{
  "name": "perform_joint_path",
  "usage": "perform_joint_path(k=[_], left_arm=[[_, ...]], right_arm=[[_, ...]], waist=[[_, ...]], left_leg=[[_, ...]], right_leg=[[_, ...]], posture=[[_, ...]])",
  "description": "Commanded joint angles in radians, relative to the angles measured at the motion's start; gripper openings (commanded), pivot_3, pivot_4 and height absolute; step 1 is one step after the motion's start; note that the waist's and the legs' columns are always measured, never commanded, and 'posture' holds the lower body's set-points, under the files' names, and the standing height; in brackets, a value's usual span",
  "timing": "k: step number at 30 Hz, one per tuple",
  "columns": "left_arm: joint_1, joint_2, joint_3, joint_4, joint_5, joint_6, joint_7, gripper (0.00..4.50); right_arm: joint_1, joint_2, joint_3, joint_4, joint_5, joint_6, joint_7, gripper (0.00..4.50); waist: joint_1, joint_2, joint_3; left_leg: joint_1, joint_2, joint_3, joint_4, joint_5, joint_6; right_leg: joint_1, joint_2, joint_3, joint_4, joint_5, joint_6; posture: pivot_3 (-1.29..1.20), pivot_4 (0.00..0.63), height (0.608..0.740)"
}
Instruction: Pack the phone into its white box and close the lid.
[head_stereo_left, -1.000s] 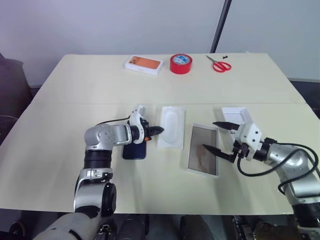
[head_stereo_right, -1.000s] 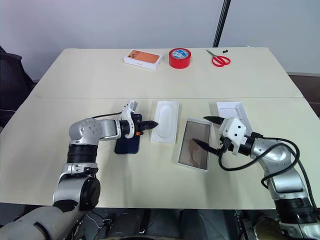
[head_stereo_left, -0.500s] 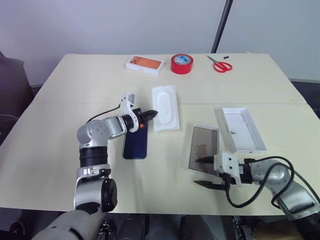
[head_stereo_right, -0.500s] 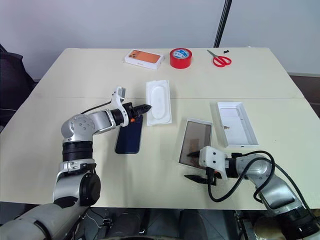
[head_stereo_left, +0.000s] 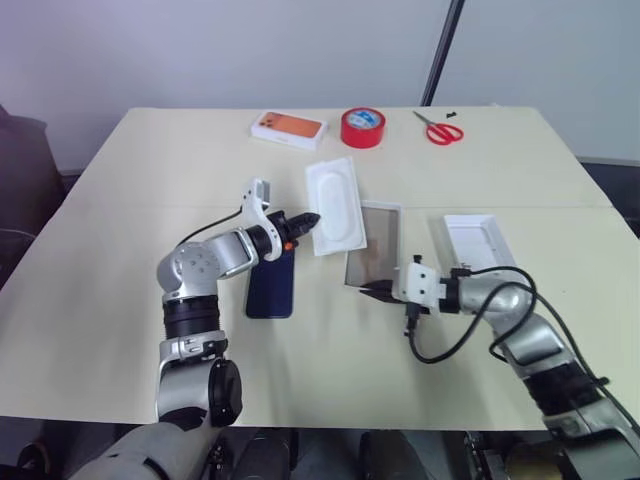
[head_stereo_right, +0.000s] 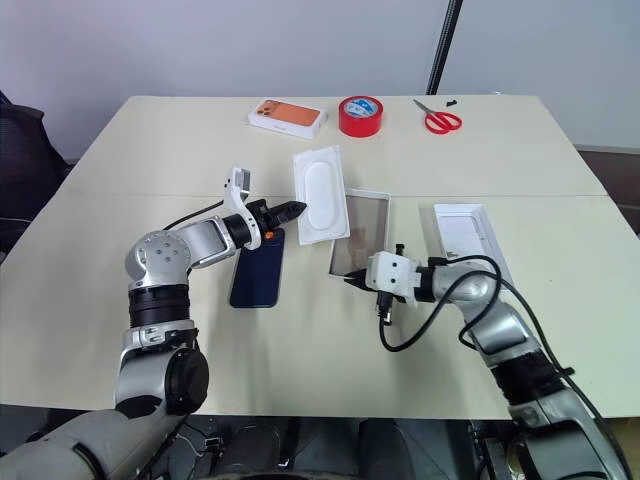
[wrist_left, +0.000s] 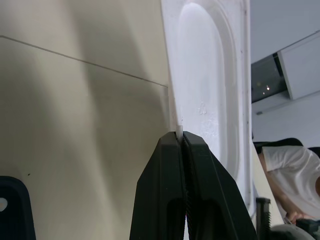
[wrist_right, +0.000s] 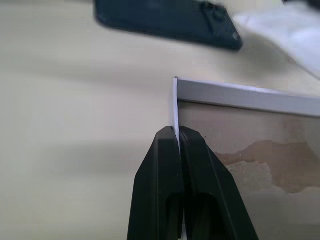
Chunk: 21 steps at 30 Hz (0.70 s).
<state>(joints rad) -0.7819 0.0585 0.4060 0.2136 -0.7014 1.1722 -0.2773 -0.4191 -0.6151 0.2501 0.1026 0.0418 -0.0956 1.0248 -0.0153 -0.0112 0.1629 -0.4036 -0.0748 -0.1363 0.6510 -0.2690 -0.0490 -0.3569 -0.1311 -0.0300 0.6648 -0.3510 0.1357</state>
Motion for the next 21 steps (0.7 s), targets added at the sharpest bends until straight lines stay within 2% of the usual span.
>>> perform_joint_path(k=[1, 5, 8, 12, 17, 20, 21], left_arm=[[-0.010, -0.002, -0.025, -0.039, -0.021, -0.001, 0.004, 0.00], [0.023, 0.014, -0.086, -0.074, 0.007, -0.026, -0.009, 0.00], [0.039, 0.014, -0.115, -0.089, 0.015, -0.041, -0.005, 0.00], [0.058, 0.001, -0.177, -0.126, 0.035, -0.070, -0.005, 0.00], [0.073, -0.039, -0.161, -0.093, 0.026, -0.074, 0.027, 0.00], [0.064, -0.043, -0.165, -0.073, 0.016, -0.057, 0.010, 0.94], [0.064, -0.041, -0.178, -0.078, 0.019, -0.058, 0.000, 1.49]], right_arm=[[-0.052, 0.005, -0.002, 0.070, -0.024, -0.070, 0.002, 1.37], [-0.044, -0.010, -0.037, 0.063, 0.009, -0.085, 0.013, 3.40], [-0.022, -0.023, -0.100, 0.027, 0.078, -0.022, 0.012, 3.40], [0.019, -0.107, -0.245, 0.047, 0.155, 0.022, 0.006, 3.40], [0.059, -0.197, -0.298, 0.128, 0.092, -0.030, -0.031, 3.40], [0.066, -0.184, -0.301, 0.123, 0.090, -0.044, -0.055, 3.47], [0.069, -0.176, -0.299, 0.113, 0.094, -0.043, -0.060, 3.47]], waist=[[0.001, 0.000, 0.000], [-0.002, 0.000, 0.000], [-0.005, 0.000, 0.000], [0.003, 0.000, 0.000], [0.000, 0.000, 0.000], [-0.009, 0.000, 0.000], [-0.010, 0.000, 0.000]], left_leg=[[0.000, 0.000, 0.000, 0.000, 0.000, 0.000], [0.000, 0.000, 0.000, 0.000, 0.000, 0.000], [0.000, 0.000, 0.000, 0.000, 0.000, 0.000], [0.000, -0.001, 0.000, 0.000, 0.000, 0.000], [0.000, -0.001, 0.002, 0.000, 0.000, 0.000], [0.000, -0.001, 0.005, 0.000, 0.000, 0.000], [0.000, -0.001, 0.005, 0.000, 0.000, 0.000]], right_leg=[[0.000, 0.000, 0.000, 0.000, 0.000, 0.000], [0.000, 0.000, 0.000, 0.000, 0.000, 0.000], [0.000, 0.000, 0.000, 0.000, 0.000, 0.000], [0.000, -0.001, 0.000, 0.000, 0.000, 0.000], [0.000, -0.001, 0.000, 0.000, 0.000, 0.000], [0.000, 0.000, 0.000, 0.001, 0.000, 0.000], [0.000, 0.000, 0.000, 0.001, 0.000, 0.000]], posture=[[0.00, 0.150, 0.740], [0.00, 0.150, 0.740], [0.00, 0.150, 0.740], [0.00, 0.150, 0.740], [0.00, 0.150, 0.740], [0.00, 0.150, 0.740], [0.00, 0.150, 0.740]])
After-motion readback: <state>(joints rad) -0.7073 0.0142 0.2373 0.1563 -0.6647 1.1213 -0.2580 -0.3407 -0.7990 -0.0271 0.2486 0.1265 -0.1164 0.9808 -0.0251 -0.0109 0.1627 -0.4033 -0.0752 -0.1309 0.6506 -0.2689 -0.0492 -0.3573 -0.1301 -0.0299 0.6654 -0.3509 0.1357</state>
